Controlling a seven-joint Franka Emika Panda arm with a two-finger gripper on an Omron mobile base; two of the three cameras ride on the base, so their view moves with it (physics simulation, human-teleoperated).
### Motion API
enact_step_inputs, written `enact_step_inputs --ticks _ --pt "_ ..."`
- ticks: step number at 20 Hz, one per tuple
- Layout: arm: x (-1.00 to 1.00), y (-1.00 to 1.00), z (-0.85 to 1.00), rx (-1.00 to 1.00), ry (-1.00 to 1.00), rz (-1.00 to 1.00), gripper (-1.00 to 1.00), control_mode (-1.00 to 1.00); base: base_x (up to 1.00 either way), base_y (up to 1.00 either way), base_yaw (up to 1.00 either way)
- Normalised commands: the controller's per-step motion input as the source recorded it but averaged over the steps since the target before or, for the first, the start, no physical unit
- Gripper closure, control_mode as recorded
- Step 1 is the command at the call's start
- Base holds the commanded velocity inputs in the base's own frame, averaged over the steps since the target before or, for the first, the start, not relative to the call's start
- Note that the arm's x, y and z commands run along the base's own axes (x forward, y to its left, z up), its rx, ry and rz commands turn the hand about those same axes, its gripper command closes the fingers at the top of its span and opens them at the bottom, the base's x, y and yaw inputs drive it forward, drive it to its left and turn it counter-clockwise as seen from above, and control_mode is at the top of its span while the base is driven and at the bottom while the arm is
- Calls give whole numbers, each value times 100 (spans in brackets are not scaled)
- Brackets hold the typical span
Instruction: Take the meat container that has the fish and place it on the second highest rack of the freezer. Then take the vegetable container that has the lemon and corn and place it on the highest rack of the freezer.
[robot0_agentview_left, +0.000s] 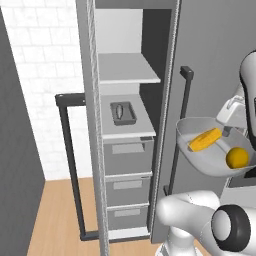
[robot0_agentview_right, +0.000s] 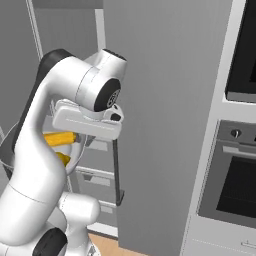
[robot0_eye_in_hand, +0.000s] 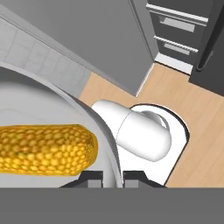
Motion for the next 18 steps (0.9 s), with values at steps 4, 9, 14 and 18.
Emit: enact_step_inputs --ticks 4,9,14,18 --pt "0 0 0 0 0 0 100 100 38 15 -3" --pt "0 0 0 0 0 0 100 100 23 23 -3" --pt "7 37 1 -11 -3 -5 100 -100 0 7 0" --pt "17 45 17 -3 -3 -26 100 -100 0 0 0"
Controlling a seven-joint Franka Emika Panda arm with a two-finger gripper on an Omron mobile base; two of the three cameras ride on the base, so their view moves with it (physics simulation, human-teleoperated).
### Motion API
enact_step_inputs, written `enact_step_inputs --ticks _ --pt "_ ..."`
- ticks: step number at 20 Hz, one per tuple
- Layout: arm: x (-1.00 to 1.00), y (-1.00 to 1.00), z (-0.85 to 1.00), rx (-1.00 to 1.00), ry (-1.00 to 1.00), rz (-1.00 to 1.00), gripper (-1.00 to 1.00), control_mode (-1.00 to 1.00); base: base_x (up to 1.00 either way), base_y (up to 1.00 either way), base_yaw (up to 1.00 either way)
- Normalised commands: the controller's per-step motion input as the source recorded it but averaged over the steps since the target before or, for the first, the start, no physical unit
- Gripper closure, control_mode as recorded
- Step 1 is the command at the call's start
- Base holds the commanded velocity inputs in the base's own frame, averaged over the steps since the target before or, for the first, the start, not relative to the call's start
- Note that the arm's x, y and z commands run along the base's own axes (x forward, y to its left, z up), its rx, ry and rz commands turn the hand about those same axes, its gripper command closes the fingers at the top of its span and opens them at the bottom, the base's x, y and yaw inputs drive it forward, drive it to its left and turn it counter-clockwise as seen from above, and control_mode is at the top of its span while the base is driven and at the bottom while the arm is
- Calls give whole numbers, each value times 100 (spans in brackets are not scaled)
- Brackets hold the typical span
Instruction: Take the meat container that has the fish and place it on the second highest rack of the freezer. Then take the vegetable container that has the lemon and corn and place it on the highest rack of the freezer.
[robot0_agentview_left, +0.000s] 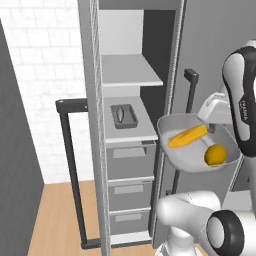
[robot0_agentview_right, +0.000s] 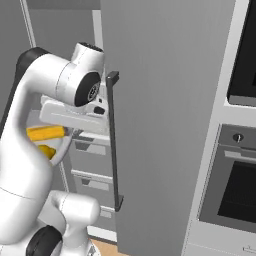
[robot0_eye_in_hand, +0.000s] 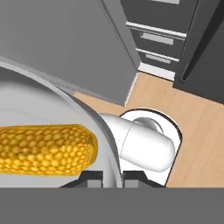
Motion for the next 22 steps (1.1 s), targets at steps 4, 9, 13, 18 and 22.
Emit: enact_step_inputs --ticks 4,9,13,18,22 --pt "18 24 53 4 0 -36 100 -100 0 0 0" --pt "48 15 50 5 0 -59 100 -100 0 0 0" --pt "74 13 30 5 -2 -62 100 -100 0 0 0" --pt "85 14 9 13 -4 -56 100 -100 0 0 0" --pt "76 24 8 20 -3 -57 100 -100 0 0 0"
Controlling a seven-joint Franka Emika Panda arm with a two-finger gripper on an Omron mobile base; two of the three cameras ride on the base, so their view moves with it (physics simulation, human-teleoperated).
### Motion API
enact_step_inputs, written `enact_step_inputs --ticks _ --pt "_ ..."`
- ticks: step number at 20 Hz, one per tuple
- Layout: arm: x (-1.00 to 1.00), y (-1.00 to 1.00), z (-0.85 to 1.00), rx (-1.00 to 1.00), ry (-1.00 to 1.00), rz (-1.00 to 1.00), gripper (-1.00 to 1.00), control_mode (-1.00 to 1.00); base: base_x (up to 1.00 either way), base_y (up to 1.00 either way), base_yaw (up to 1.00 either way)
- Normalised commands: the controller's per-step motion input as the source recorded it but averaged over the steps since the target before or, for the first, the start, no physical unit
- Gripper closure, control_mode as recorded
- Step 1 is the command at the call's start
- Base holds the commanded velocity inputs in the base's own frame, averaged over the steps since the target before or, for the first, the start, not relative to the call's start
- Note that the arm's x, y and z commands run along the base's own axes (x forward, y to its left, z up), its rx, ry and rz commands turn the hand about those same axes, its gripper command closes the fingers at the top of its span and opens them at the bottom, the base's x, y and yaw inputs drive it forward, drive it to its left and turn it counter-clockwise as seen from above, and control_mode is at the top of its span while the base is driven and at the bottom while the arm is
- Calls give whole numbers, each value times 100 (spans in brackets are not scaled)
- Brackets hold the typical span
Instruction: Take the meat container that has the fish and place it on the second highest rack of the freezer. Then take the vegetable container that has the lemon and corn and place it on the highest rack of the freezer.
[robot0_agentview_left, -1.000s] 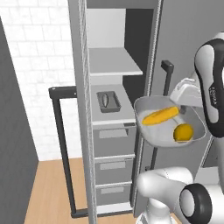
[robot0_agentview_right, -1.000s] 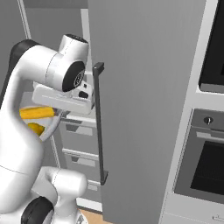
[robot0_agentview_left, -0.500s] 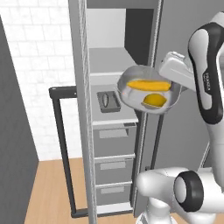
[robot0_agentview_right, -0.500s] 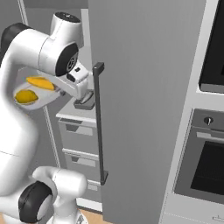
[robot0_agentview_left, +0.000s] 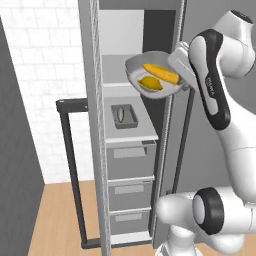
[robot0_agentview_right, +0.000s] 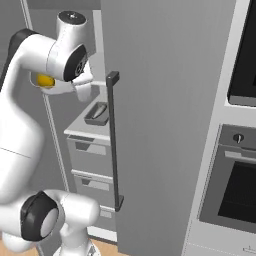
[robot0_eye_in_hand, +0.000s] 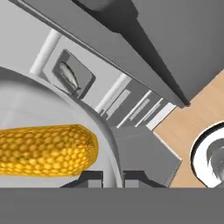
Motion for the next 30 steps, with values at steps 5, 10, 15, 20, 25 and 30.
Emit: enact_step_inputs --ticks 5,10,15,20,25,30 --pt "71 27 17 22 -1 -58 100 -100 0 0 0" --pt "72 6 14 7 7 -35 100 -100 0 0 0" --pt "76 7 0 8 5 -12 100 -100 0 0 0" --pt "69 36 0 11 0 0 100 -100 0 0 0" --pt "72 34 0 13 0 0 100 -100 0 0 0" --pt "85 29 0 6 0 0 100 -100 0 0 0"
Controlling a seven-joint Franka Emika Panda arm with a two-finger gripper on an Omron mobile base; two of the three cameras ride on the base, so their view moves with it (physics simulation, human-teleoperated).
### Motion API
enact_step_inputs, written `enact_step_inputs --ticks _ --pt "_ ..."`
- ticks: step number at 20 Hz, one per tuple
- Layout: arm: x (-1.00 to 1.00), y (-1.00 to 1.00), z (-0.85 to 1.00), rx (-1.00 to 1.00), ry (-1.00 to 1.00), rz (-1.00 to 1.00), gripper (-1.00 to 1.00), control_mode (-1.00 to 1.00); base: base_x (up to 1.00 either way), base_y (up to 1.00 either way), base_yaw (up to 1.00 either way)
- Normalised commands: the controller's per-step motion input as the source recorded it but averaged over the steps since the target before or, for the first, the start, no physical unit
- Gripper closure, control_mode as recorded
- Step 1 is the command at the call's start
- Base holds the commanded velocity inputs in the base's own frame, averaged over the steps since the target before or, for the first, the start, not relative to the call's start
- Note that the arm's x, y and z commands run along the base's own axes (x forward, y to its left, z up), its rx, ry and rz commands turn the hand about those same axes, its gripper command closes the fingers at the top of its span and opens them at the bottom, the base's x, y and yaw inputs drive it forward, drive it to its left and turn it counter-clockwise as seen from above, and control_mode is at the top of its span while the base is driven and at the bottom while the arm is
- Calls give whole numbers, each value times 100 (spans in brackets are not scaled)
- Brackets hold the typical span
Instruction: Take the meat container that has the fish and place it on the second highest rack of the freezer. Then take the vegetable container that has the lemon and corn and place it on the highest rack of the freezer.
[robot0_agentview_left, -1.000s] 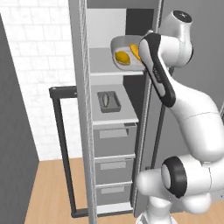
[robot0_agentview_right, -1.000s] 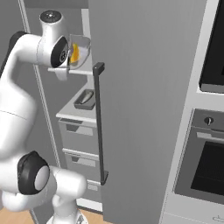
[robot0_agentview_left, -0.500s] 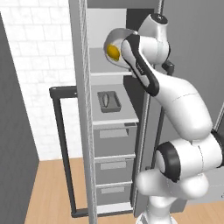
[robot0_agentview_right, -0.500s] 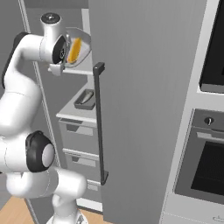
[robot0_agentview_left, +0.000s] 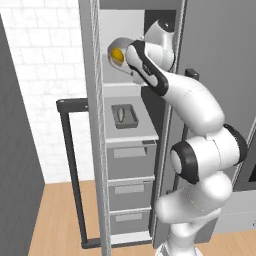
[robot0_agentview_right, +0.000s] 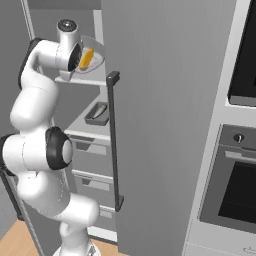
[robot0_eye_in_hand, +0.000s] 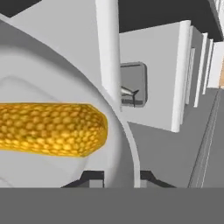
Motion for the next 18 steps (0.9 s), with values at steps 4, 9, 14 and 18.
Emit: enact_step_inputs --ticks 4,9,14,18 --pt "98 10 0 -1 0 -8 100 -100 0 0 0" --pt "97 0 0 -21 0 -19 -100 -100 0 0 0" --pt "33 0 8 -8 0 -10 -100 -100 0 0 0" --pt "-79 -17 2 10 -1 0 -100 -100 0 0 0"
